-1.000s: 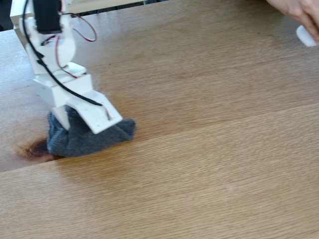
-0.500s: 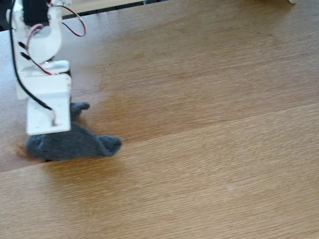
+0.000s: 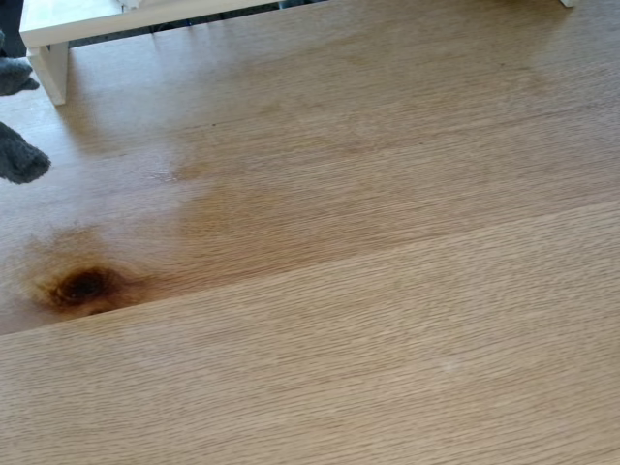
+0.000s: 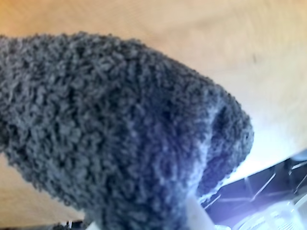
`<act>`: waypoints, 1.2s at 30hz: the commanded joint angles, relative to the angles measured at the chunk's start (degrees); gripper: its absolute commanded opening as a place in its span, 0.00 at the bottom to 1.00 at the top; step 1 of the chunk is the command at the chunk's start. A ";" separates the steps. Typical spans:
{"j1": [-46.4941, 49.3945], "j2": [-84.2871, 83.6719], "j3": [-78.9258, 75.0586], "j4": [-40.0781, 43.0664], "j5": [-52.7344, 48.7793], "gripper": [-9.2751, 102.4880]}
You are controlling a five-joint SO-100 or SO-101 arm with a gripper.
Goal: Clean the area in front of the robot
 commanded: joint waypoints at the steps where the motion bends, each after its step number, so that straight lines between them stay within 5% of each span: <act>1: 5.01 9.32 5.45 -1.93 -4.13 0.08; 9: 6.06 14.50 34.63 -27.51 -6.50 0.08; 21: -9.84 7.91 59.77 -62.14 -6.50 0.08; 36: -6.24 7.12 61.79 -79.54 -10.46 0.08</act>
